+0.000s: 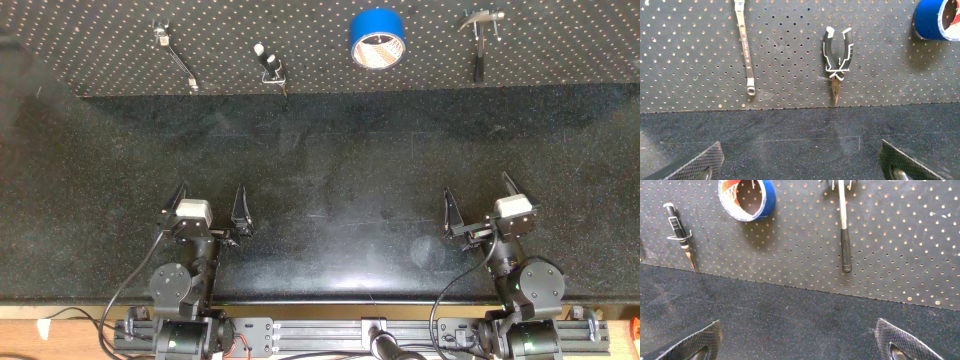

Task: Place Tools Onto Pegboard

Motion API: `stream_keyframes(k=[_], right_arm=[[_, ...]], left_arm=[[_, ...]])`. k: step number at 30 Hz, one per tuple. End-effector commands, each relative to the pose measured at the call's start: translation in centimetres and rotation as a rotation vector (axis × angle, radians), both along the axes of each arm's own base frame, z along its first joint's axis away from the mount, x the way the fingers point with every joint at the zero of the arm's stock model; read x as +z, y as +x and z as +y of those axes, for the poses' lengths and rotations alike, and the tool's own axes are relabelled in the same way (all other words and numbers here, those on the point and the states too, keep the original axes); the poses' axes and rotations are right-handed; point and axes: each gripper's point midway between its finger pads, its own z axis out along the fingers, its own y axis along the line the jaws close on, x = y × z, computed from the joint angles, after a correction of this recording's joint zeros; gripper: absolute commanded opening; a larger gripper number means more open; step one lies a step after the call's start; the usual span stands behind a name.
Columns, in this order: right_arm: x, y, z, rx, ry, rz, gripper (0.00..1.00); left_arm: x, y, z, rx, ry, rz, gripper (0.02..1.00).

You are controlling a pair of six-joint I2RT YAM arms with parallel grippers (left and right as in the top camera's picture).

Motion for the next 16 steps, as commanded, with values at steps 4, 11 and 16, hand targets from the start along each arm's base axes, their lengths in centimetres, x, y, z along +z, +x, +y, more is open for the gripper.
stream_keyframes(k=[4,11,16], right_arm=[[-0.05,-0.09,0.17,0.007,0.011,0.001,0.998],[-0.05,-0.09,0.17,0.007,0.011,0.001,0.998],[-0.05,-0.09,0.17,0.007,0.011,0.001,0.996]], left_arm=[[-0.14,-0.03,-0.15,-0.008,0.009,0.002,0.996],[-0.13,-0.04,-0.16,-0.008,0.009,0.002,0.998],[-0.13,-0.04,-0.16,-0.008,0.009,0.002,0.996]])
